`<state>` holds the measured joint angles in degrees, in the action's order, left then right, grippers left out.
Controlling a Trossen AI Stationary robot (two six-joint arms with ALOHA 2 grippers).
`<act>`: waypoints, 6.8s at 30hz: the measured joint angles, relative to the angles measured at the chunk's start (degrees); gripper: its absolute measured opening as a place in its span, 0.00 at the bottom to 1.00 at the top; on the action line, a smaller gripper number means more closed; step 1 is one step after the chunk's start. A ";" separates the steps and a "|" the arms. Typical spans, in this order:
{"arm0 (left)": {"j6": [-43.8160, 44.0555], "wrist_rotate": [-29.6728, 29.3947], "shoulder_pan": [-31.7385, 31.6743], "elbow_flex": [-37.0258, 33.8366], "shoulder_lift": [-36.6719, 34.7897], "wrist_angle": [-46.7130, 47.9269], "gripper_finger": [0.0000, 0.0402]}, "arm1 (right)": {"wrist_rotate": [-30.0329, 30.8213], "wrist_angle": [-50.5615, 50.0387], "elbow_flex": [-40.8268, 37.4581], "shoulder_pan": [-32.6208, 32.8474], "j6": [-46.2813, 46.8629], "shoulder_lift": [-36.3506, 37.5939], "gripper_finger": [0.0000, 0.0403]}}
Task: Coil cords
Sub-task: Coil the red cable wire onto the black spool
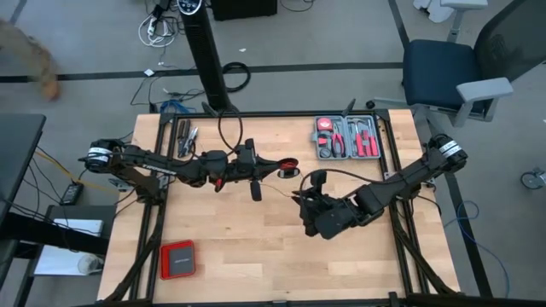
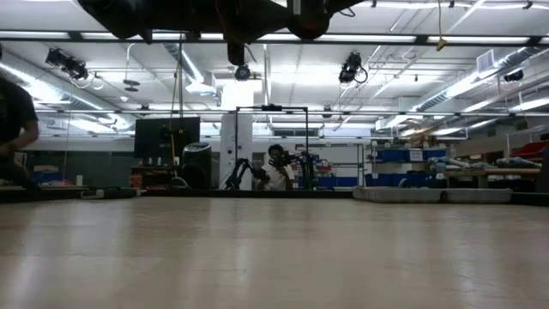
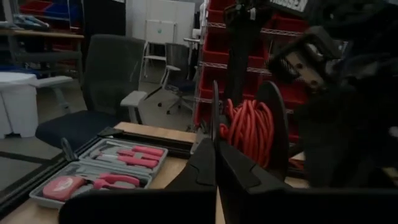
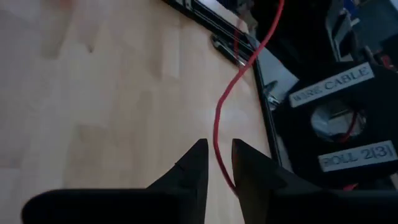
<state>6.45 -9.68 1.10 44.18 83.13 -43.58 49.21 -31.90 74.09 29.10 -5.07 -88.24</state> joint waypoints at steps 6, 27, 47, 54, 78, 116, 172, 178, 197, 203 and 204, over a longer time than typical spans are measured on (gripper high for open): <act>-0.53 -0.46 0.03 0.00 0.00 1.66 0.01 | 0.44 4.96 -0.01 1.66 -0.01 3.34 0.16; -1.78 -0.94 0.03 -0.02 0.00 1.80 0.01 | -6.12 -6.52 0.01 1.07 14.77 0.32 0.15; -1.82 -0.95 -0.01 -0.04 0.00 2.71 0.01 | 7.74 0.47 9.98 2.10 -8.52 3.63 0.16; -1.78 -1.67 -0.02 -0.04 0.00 2.98 0.01 | -2.20 0.32 15.55 -3.98 -17.33 1.39 0.22; 5.83 -1.98 -0.94 5.53 0.00 17.10 0.01 | -0.02 -3.97 25.76 -10.14 -39.66 -11.12 0.28; 7.28 -1.63 -0.89 5.53 0.00 16.34 0.01 | -4.83 -5.74 25.74 -14.72 -45.21 -11.16 0.01; 12.23 -2.09 -0.56 5.53 0.02 6.68 0.01 | 9.61 3.45 -5.19 1.20 -1.18 0.36 0.00; 12.23 -2.71 -0.56 5.53 0.02 7.09 0.01 | 0.89 18.65 -6.41 -1.81 -10.27 0.36 0.00; 10.53 -2.03 0.16 5.53 0.02 6.42 0.01 | -19.19 40.32 -6.45 -8.03 -20.16 0.36 0.00; 8.60 -1.45 1.15 5.47 0.00 3.49 0.01 | -20.89 46.61 -6.50 -6.78 -21.86 0.39 0.00; 7.74 -1.49 1.35 5.33 0.00 2.51 0.01 | -21.03 47.81 -6.50 -6.45 -21.97 0.46 0.00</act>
<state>14.19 -11.17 2.45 49.51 83.13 -41.07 28.18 15.92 67.59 22.65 -27.05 -87.78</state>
